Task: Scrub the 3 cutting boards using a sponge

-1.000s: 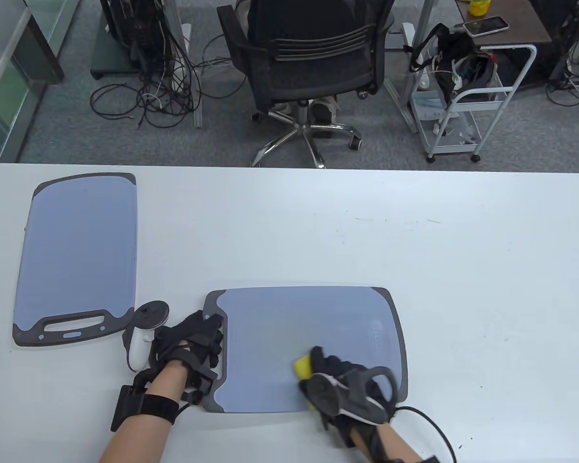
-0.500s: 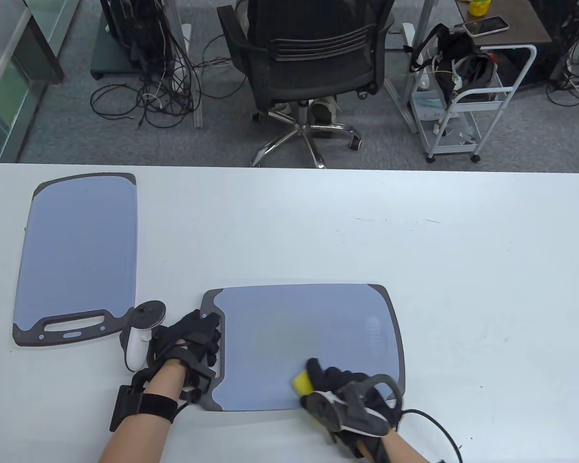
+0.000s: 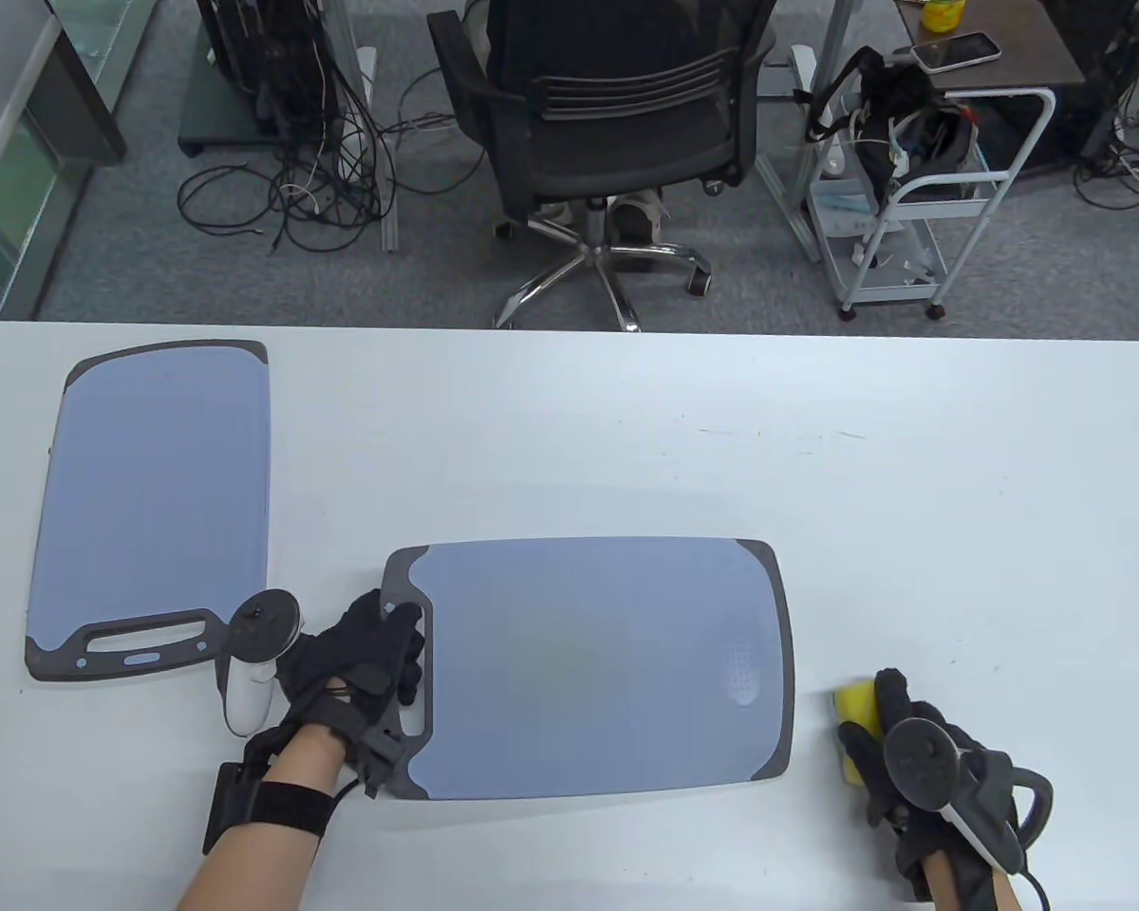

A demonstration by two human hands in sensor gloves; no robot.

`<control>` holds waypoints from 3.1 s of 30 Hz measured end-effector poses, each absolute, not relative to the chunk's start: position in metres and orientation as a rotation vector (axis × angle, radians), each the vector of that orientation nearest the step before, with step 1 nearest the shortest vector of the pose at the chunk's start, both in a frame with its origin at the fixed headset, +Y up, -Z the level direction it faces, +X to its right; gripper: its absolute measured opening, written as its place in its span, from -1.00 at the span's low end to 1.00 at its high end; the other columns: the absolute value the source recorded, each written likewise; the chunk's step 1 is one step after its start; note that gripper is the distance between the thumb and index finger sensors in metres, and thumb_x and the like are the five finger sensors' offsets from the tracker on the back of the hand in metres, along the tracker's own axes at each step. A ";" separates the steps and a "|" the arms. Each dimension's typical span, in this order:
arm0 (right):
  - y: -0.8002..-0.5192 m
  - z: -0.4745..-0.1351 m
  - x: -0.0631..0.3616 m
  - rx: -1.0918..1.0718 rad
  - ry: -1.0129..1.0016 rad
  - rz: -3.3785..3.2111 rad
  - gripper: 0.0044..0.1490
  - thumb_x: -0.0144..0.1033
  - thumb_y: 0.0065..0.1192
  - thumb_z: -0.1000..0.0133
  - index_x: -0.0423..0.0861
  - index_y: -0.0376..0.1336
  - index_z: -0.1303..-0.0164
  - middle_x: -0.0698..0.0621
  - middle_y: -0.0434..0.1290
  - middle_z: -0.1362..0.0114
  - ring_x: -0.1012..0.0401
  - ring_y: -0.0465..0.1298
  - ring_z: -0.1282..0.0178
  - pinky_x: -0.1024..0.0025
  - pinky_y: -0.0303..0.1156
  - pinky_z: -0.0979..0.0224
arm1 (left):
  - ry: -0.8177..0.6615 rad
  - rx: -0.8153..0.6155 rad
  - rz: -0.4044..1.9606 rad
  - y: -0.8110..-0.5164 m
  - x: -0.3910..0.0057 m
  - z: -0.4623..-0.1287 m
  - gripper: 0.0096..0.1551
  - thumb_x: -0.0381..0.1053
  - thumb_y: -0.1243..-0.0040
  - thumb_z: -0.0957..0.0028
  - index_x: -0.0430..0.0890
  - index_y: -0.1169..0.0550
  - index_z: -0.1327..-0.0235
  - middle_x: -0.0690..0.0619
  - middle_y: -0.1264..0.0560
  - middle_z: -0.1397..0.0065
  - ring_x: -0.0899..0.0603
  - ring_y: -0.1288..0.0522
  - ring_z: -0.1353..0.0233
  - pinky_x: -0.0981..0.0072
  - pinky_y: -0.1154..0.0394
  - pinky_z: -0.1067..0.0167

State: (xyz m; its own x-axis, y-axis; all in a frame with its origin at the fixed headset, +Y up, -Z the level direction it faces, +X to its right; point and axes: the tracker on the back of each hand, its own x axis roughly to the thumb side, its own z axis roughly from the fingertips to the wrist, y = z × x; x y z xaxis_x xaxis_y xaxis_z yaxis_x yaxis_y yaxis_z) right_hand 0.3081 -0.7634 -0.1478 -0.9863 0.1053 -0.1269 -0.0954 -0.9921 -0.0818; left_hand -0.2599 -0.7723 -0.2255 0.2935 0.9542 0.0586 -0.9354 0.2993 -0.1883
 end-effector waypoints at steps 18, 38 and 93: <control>-0.733 -0.138 0.328 -0.291 -0.380 2.851 -0.04 0.25 0.26 -0.01 -0.08 0.21 -0.52 -0.04 0.54 -0.11 0.19 0.60 0.15 0.19 0.56 -0.04 | -0.814 0.201 0.022 -0.744 -0.200 -0.155 -0.58 -0.03 -0.23 -0.16 0.06 -0.37 -0.24 0.09 -0.47 -0.38 -0.12 -0.48 -0.54 -0.17 -0.38 -0.48; -0.707 -0.250 0.029 0.451 -0.059 2.984 -0.04 0.27 0.22 -0.05 -0.09 0.20 -0.54 -0.04 0.53 -0.14 0.21 0.60 0.14 0.21 0.56 -0.04 | -0.963 0.256 0.068 -0.765 -0.183 -0.149 -0.52 0.07 -0.31 -0.20 0.08 -0.32 -0.26 0.12 -0.43 -0.34 -0.11 -0.42 -0.50 -0.17 -0.27 -0.53; -0.732 -0.180 0.002 0.954 0.111 2.959 -0.06 0.26 0.14 -0.06 -0.09 0.17 -0.54 -0.05 0.50 -0.14 0.23 0.58 0.12 0.22 0.56 -0.07 | -0.937 0.244 0.010 -0.764 -0.175 -0.150 -0.53 0.03 -0.30 -0.23 0.06 -0.32 -0.27 0.09 -0.41 -0.37 -0.14 -0.39 -0.53 -0.21 -0.25 -0.52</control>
